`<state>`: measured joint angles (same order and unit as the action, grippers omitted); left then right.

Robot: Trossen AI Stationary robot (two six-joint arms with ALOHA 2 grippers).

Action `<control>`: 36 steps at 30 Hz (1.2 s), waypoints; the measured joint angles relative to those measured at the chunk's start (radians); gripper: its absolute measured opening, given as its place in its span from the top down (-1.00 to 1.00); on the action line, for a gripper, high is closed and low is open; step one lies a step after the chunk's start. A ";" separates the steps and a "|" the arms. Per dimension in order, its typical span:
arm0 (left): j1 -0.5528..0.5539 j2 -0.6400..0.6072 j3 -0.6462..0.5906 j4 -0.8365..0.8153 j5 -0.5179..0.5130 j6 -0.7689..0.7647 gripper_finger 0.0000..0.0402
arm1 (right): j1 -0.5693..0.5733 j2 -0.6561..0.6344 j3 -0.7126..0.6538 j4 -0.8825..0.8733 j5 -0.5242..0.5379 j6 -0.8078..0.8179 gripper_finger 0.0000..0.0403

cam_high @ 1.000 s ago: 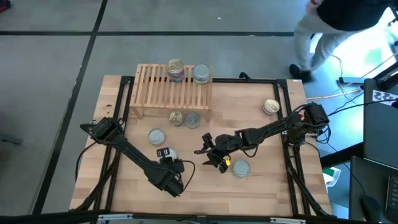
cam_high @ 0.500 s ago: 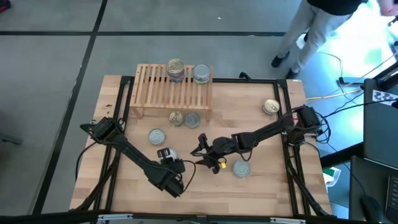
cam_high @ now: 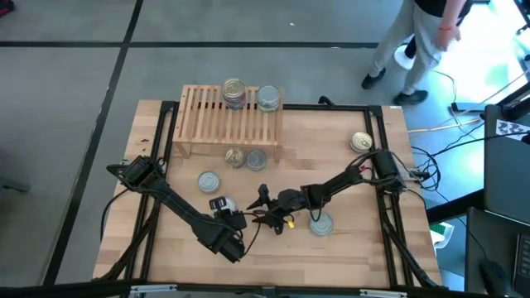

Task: Stack canned seafood by type on shelf
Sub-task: Stack the green tuna can on top of the stacked green tuna cans on the shelf

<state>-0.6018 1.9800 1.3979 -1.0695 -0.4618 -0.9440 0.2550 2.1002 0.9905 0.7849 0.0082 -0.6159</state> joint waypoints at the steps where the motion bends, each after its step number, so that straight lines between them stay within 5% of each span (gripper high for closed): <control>1: 0.000 0.000 0.000 0.000 0.000 0.000 0.50 | 0.000 0.011 0.000 0.015 0.000 0.000 -0.21; 17: -0.002 -0.005 -0.130 0.039 -0.045 -0.095 0.50 | 0.000 0.110 0.200 -0.077 0.010 -0.025 -0.21; 22: -0.002 -0.004 -0.131 0.040 -0.042 -0.091 0.51 | -0.007 0.110 0.220 -0.106 0.115 -0.028 -0.21; 36: -0.001 -0.003 -0.132 0.059 -0.035 -0.085 0.98 | -0.026 0.110 0.220 -0.149 0.107 -0.073 -0.21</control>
<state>-0.6029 1.9766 1.2659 -1.0103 -0.4972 -1.0292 0.2287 2.2101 1.2110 0.6359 0.1157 -0.6891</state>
